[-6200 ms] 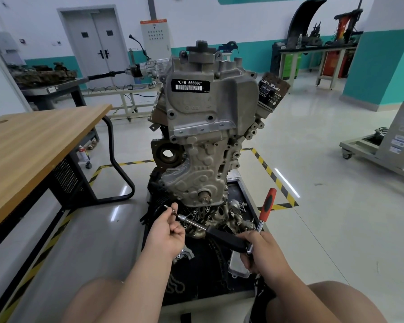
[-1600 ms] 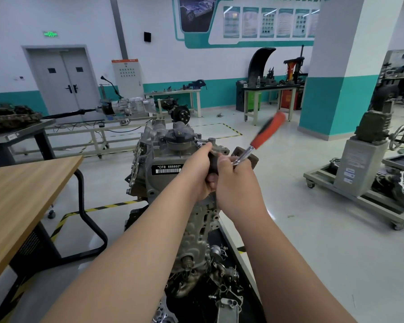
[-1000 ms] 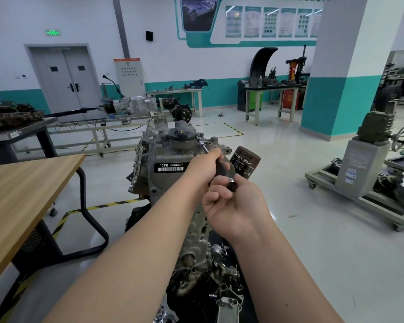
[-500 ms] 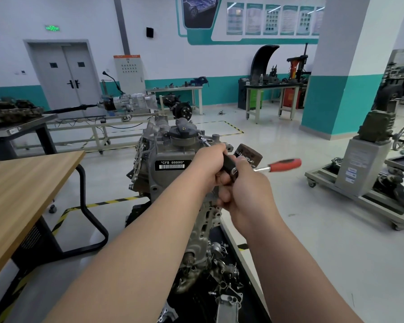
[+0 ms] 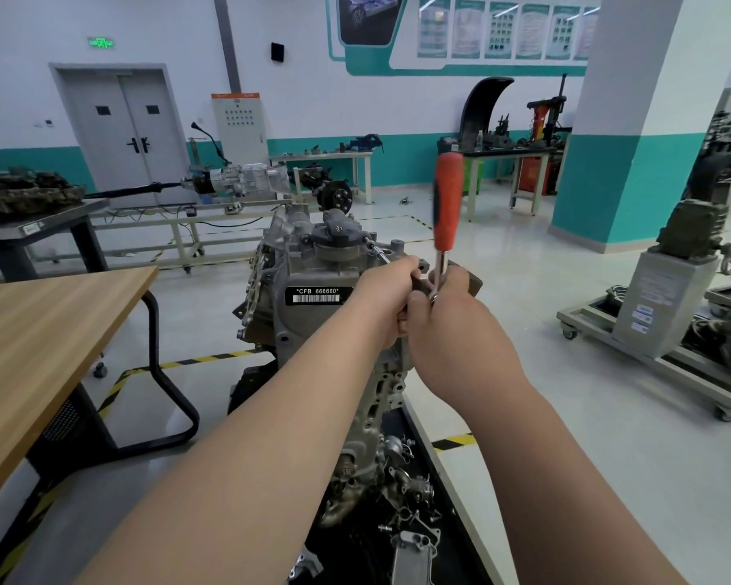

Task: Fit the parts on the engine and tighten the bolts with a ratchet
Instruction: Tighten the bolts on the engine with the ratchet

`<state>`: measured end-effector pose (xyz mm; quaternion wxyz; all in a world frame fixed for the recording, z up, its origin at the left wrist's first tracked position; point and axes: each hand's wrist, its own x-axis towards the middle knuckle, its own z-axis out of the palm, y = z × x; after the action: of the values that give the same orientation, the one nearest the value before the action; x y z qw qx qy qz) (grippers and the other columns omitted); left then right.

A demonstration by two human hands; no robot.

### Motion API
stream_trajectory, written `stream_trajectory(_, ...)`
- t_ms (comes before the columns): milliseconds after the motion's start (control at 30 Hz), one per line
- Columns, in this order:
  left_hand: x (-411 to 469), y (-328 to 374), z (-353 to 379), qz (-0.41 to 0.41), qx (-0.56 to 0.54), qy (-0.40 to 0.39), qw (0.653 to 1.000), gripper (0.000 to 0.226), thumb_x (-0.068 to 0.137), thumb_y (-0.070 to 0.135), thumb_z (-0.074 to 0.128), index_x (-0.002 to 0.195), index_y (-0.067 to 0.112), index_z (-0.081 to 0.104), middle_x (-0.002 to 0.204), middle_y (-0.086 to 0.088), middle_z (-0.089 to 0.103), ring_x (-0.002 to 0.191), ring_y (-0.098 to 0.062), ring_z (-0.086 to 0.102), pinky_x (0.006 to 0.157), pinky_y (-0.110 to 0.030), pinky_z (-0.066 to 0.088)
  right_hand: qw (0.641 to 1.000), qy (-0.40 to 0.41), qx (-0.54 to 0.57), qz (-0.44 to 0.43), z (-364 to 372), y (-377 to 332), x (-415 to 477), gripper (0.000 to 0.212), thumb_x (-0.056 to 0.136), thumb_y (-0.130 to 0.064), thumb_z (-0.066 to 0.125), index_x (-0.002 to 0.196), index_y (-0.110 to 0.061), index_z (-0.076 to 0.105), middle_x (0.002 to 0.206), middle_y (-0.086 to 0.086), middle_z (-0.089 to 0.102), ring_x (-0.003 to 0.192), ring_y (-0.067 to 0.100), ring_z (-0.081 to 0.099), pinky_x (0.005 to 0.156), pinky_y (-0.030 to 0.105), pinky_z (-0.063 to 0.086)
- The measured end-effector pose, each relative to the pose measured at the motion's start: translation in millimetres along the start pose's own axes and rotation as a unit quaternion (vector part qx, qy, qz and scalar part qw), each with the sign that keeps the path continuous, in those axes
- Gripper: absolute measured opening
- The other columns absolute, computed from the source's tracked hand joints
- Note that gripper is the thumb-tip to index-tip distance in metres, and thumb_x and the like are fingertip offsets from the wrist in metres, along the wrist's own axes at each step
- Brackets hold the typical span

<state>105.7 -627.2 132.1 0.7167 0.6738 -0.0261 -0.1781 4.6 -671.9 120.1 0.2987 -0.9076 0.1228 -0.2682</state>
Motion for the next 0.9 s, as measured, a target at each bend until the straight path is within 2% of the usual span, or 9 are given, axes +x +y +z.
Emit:
stream_trajectory(100,-1,-1,-3,-0.005,-0.036,-0.011,0.999,0.035,0.096,0.037,0.05,0.068,0.018,0.058,0.057,0.005,0.054,0.043,-0.012,0.033,0.042,-0.018,0.024,0.981,0.005,0.179,0.074,-1,1,5,0.025,0.102,-0.033,0.037,0.114,-0.011,0.04,0.086,0.003,0.059,0.076,0.025,0.056,0.064,0.037,0.043)
stream_trajectory(167,-1,-2,-6,0.0,-0.049,-0.018,0.999,0.034,0.098,0.041,0.048,0.075,0.017,0.056,0.061,0.002,0.053,0.033,-0.01,0.029,0.036,-0.014,0.022,0.94,-0.002,0.311,0.138,1,4,9,0.032,0.101,-0.036,0.038,0.114,-0.01,0.051,0.076,0.003,0.058,0.058,0.019,0.055,0.058,0.036,0.046)
stream_trajectory(333,-1,-7,-7,0.057,-0.027,-0.031,0.998,0.029,0.099,0.032,0.047,0.075,0.018,0.051,0.045,0.007,0.06,0.027,-0.008,0.042,0.036,-0.011,0.025,0.745,-0.023,0.62,0.245,16,3,-2,0.031,0.103,-0.034,0.038,0.096,-0.013,0.059,0.05,-0.001,0.044,0.034,0.013,0.03,0.04,0.024,0.035)
stream_trajectory(467,-1,-15,-9,0.07,-0.008,-0.027,0.997,0.033,0.1,0.037,0.045,0.072,0.022,0.052,0.049,0.009,0.062,0.032,-0.004,0.05,0.036,-0.01,0.027,0.574,-0.064,0.769,0.274,28,3,-12,0.035,0.105,-0.035,0.032,0.112,-0.014,0.06,0.053,-0.003,0.04,0.036,0.009,0.025,0.037,0.022,0.033)
stream_trajectory(600,3,-21,-10,0.074,0.016,-0.027,0.997,0.025,0.099,0.037,0.046,0.079,0.022,0.051,0.053,0.007,0.064,0.04,-0.01,0.051,0.043,-0.015,0.032,0.477,-0.084,0.822,0.299,32,7,-16,0.034,0.105,-0.036,0.031,0.104,-0.014,0.057,0.054,-0.004,0.039,0.035,0.007,0.026,0.036,0.019,0.032)
stream_trajectory(667,5,-21,-9,0.08,0.034,-0.015,0.996,0.022,0.097,0.034,0.047,0.08,0.02,0.05,0.052,0.007,0.063,0.043,-0.011,0.05,0.046,-0.018,0.034,0.473,-0.085,0.826,0.296,33,7,-17,0.032,0.105,-0.035,0.032,0.099,-0.014,0.055,0.055,-0.004,0.04,0.035,0.007,0.026,0.036,0.019,0.033)
stream_trajectory(767,6,-19,-7,0.076,0.042,-0.003,0.996,0.023,0.096,0.031,0.046,0.078,0.018,0.05,0.051,0.008,0.063,0.045,-0.013,0.05,0.046,-0.018,0.035,0.52,-0.077,0.799,0.292,33,7,-16,0.033,0.105,-0.035,0.033,0.101,-0.014,0.058,0.054,-0.004,0.042,0.036,0.009,0.026,0.036,0.022,0.034)
stream_trajectory(833,6,-16,-6,0.069,0.036,0.006,0.997,0.027,0.096,0.028,0.045,0.071,0.017,0.052,0.049,0.008,0.062,0.038,-0.012,0.049,0.041,-0.014,0.034,0.591,-0.071,0.756,0.274,33,8,-15,0.035,0.105,-0.035,0.034,0.097,-0.013,0.059,0.053,-0.003,0.043,0.036,0.01,0.028,0.038,0.025,0.034)
stream_trajectory(900,6,-13,-5,0.056,0.031,0.012,0.998,0.032,0.093,0.022,0.046,0.062,0.016,0.053,0.048,0.005,0.061,0.031,-0.013,0.046,0.037,-0.013,0.031,0.697,-0.057,0.674,0.238,31,9,-13,0.036,0.105,-0.033,0.034,0.093,-0.012,0.06,0.054,-0.001,0.045,0.035,0.012,0.03,0.04,0.026,0.036)
